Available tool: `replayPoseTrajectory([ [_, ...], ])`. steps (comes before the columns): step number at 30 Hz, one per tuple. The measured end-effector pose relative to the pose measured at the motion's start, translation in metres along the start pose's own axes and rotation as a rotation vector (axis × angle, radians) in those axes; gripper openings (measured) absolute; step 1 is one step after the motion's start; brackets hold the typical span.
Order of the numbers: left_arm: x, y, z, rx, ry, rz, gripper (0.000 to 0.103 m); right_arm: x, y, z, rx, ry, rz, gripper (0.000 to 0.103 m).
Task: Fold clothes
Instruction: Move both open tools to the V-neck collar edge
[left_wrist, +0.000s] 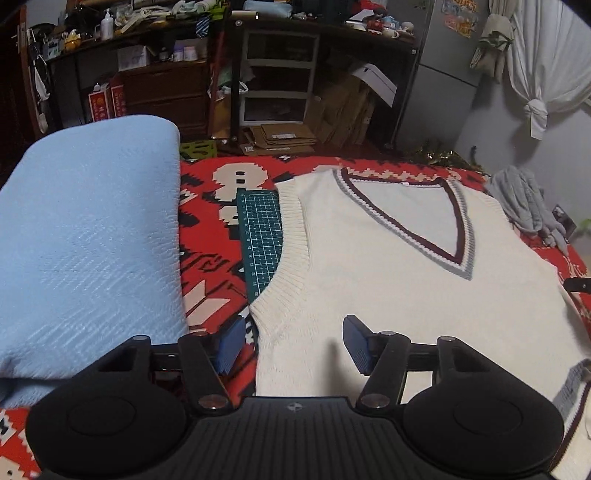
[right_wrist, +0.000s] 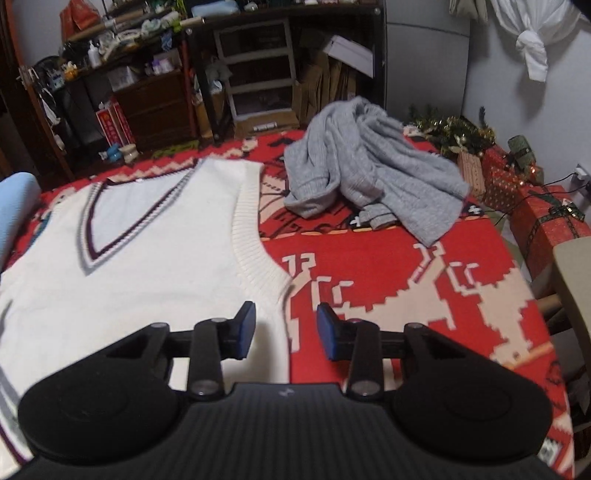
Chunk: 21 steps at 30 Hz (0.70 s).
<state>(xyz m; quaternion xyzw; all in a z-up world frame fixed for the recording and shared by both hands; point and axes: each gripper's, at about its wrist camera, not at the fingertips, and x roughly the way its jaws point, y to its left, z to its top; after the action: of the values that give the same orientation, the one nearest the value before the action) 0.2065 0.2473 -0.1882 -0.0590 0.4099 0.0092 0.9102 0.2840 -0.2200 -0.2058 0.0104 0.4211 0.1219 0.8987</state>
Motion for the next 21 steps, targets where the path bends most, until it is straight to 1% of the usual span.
replayPoseTrajectory([
  [1,0.005,0.001,0.002,-0.005,0.003,0.003,0.059,0.007,0.0,0.002,-0.003,0.003,0.0,0.04],
  [2,0.008,0.0,0.002,0.001,0.0,0.005,0.059,0.012,0.0,0.004,-0.01,0.008,0.003,0.037],
  [3,0.01,0.0,0.003,0.009,-0.004,0.007,0.059,0.016,0.002,0.005,-0.023,0.011,0.009,0.028],
  [4,0.012,-0.001,0.004,0.017,-0.007,0.01,0.058,0.019,0.005,0.005,-0.039,0.013,0.014,0.026],
  [5,0.013,-0.002,0.004,0.026,-0.011,0.015,0.058,0.02,0.009,0.005,-0.054,0.014,0.018,0.021],
  [6,0.014,-0.003,0.003,0.034,-0.015,0.021,0.053,0.02,0.012,0.006,-0.068,0.014,0.021,0.012],
  [7,0.016,-0.004,0.003,0.043,-0.019,0.027,0.049,0.02,0.015,0.006,-0.084,0.01,0.012,0.009],
  [8,0.017,-0.004,0.003,0.051,-0.022,0.034,0.038,0.018,0.018,0.006,-0.103,0.002,-0.009,0.006],
  [10,0.019,-0.006,0.002,0.068,-0.03,0.046,0.026,0.019,0.02,0.005,-0.133,-0.016,-0.045,0.005],
  [14,0.018,0.001,-0.001,0.044,-0.045,0.024,0.025,0.019,0.015,0.005,-0.13,-0.04,-0.06,0.006],
  [16,0.014,0.004,-0.001,0.025,-0.042,0.026,0.024,0.015,0.012,0.008,-0.114,-0.045,-0.069,0.011],
  [17,0.011,0.005,-0.001,0.013,-0.046,0.026,0.024,0.011,0.011,0.009,-0.105,-0.055,-0.077,0.012],
  [18,0.007,0.005,0.0,0.006,-0.056,0.023,0.024,0.005,0.01,0.009,-0.098,-0.071,-0.078,0.017],
  [19,0.002,0.006,0.0,0.003,-0.069,0.016,0.024,0.0,0.012,0.009,-0.106,-0.082,-0.055,0.018],
  [21,-0.008,0.003,0.002,0.008,-0.09,-0.013,0.024,-0.01,0.022,0.008,-0.141,-0.092,0.022,0.018],
])
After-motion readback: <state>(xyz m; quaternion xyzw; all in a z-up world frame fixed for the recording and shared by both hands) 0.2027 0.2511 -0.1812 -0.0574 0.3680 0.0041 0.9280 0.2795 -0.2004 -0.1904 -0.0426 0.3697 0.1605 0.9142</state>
